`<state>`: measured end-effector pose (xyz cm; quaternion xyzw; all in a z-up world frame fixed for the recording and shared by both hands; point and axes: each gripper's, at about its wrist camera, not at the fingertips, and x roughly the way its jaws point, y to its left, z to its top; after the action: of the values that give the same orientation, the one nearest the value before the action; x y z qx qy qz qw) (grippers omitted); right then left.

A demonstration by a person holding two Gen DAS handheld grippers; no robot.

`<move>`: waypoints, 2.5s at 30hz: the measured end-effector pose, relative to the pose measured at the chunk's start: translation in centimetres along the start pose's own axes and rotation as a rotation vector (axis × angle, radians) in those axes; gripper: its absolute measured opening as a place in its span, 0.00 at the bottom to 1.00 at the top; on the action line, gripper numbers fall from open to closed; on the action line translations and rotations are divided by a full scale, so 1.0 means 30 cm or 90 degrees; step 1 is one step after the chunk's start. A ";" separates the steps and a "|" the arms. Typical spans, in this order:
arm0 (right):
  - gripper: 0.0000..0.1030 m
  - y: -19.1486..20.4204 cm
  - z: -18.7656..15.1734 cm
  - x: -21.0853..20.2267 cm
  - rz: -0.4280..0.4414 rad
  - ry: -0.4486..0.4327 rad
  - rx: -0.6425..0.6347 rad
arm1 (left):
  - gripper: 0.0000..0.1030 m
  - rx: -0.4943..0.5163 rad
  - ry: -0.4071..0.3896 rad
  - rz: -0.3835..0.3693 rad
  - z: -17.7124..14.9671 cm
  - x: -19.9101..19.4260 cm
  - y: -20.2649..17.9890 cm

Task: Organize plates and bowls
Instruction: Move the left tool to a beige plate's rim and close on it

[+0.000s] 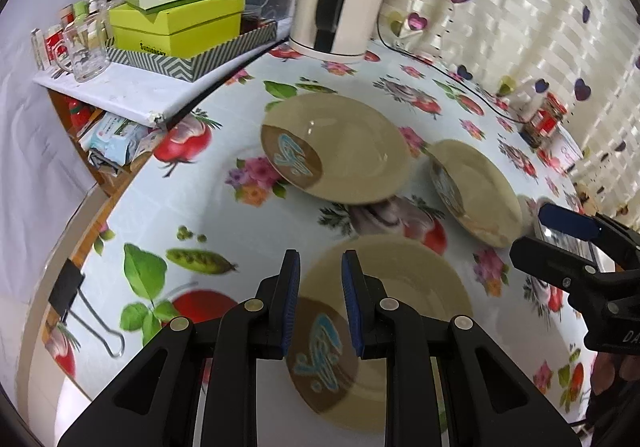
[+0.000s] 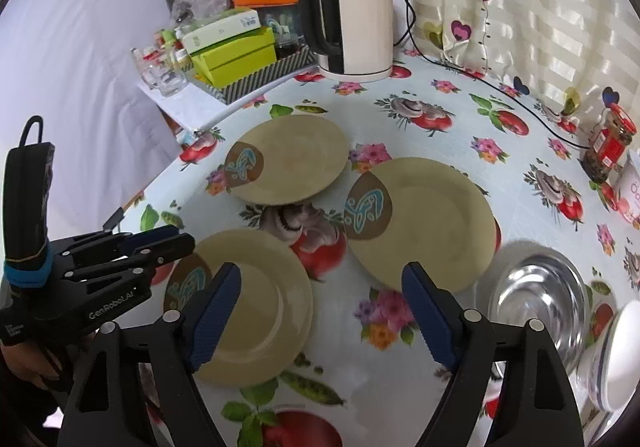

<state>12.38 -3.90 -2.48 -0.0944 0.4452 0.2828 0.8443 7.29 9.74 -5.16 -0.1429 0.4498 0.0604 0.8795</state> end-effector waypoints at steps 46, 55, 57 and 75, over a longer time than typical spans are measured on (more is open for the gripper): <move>0.29 -0.124 0.318 0.513 0.060 0.097 0.073 | 0.22 -0.092 -0.005 -0.031 0.240 0.269 0.201; 0.25 -0.128 0.322 0.528 0.068 0.097 0.081 | 0.22 -0.095 0.009 -0.058 0.241 0.292 0.191; 0.25 -0.131 0.323 0.529 0.071 0.096 0.085 | 0.22 -0.098 0.009 -0.059 0.240 0.293 0.191; 0.23 -0.108 0.332 0.481 0.072 0.082 0.087 | 0.21 -0.093 0.003 -0.044 0.243 0.222 0.179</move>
<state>27.55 3.22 -8.57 -0.0295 0.5214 0.2924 0.8011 15.58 16.93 -7.55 -0.2224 0.4412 0.0627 0.8672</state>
